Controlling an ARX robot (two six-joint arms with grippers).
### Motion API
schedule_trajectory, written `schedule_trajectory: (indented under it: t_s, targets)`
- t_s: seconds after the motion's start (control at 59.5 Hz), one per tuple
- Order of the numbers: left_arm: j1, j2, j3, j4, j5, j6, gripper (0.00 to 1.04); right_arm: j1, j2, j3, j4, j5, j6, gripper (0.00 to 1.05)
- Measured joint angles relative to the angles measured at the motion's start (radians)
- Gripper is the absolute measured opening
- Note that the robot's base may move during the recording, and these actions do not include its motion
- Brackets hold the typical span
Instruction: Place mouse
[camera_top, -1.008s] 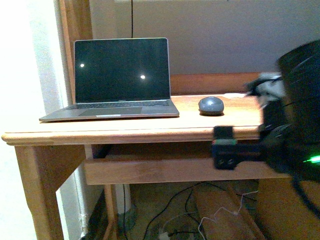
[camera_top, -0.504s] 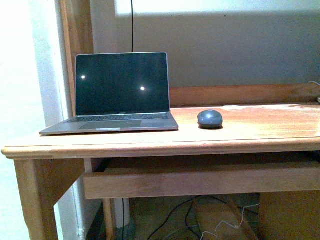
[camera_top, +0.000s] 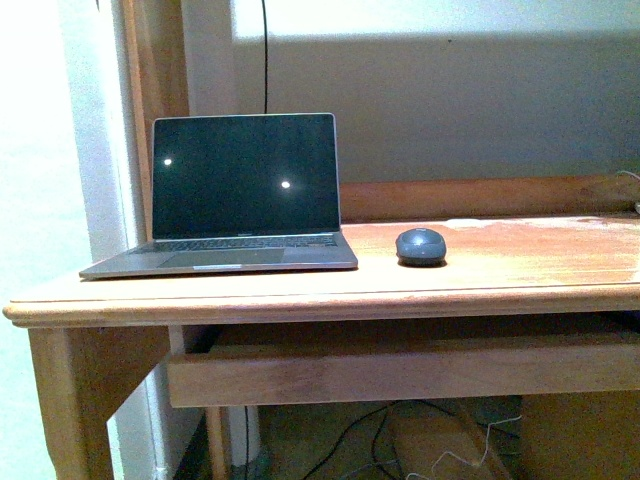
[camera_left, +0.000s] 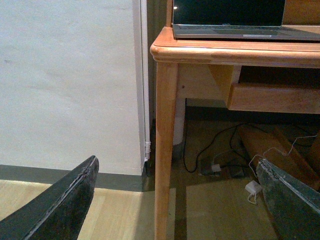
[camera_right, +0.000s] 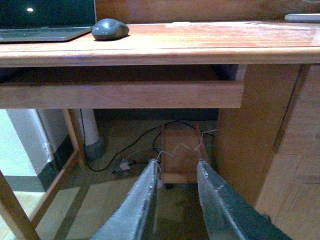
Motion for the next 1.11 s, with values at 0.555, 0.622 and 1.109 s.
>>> schedule_trajectory:
  t_s: [0.555, 0.622, 1.109]
  targets:
    - [0.000, 0.000, 0.000, 0.000, 0.000, 0.000, 0.97, 0.000, 0.000, 0.000, 0.000, 0.000, -0.013, 0.70]
    - [0.000, 0.000, 0.000, 0.000, 0.000, 0.000, 0.97, 0.000, 0.000, 0.000, 0.000, 0.000, -0.013, 0.80]
    - [0.000, 0.000, 0.000, 0.000, 0.000, 0.000, 0.97, 0.000, 0.000, 0.000, 0.000, 0.000, -0.013, 0.97]
